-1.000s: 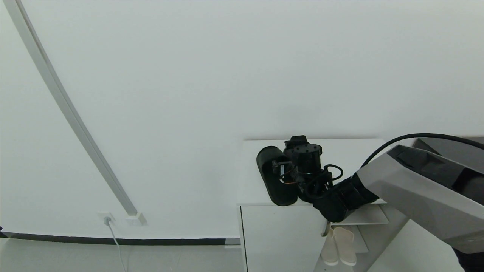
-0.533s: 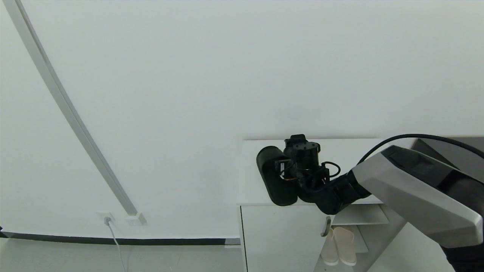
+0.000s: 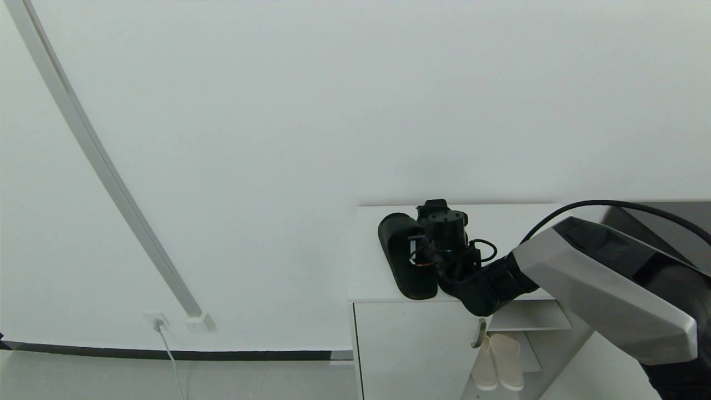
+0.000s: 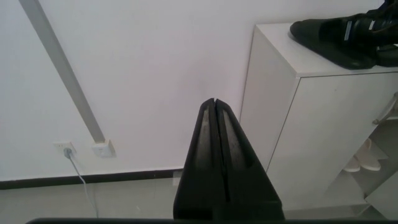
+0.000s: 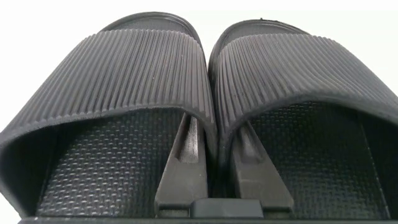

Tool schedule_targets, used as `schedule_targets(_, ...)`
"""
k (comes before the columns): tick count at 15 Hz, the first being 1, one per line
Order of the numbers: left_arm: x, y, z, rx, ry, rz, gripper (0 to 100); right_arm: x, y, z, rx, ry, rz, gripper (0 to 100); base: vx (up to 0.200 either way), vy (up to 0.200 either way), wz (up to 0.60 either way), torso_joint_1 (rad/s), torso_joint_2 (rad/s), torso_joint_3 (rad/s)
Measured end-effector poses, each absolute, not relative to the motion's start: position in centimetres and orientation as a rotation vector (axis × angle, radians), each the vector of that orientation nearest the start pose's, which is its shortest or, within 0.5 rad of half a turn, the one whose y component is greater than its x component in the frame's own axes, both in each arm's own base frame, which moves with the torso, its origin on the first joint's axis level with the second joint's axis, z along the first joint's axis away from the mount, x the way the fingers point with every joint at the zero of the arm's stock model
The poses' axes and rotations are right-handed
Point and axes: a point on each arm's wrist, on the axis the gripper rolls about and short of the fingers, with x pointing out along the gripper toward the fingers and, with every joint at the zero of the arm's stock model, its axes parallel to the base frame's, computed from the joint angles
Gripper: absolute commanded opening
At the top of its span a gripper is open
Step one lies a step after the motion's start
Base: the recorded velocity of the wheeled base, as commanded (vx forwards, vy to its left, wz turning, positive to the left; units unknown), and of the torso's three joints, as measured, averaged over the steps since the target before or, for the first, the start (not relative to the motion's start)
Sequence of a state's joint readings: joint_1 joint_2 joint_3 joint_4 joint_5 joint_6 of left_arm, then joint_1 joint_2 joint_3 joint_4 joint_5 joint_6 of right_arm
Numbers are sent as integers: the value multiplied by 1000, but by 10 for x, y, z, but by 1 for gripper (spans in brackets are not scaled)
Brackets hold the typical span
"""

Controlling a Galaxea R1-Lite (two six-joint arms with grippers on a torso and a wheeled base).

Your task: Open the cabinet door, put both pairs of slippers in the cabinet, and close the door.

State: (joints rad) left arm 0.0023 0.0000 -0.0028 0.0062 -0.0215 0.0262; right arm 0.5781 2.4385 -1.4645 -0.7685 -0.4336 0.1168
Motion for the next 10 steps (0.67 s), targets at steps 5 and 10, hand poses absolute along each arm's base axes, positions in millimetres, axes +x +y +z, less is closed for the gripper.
schedule_targets(5, -23, -1, 75, 26, 4, -19, 0, 405, 256, 77, 31, 199, 137, 0, 0, 0, 0, 0, 0, 0)
schedule_targets(10, -23, -1, 76, 28, 3, -19, 0, 357, 244, 107, 43, 216, 223, 0, 0, 0, 0, 0, 0, 0)
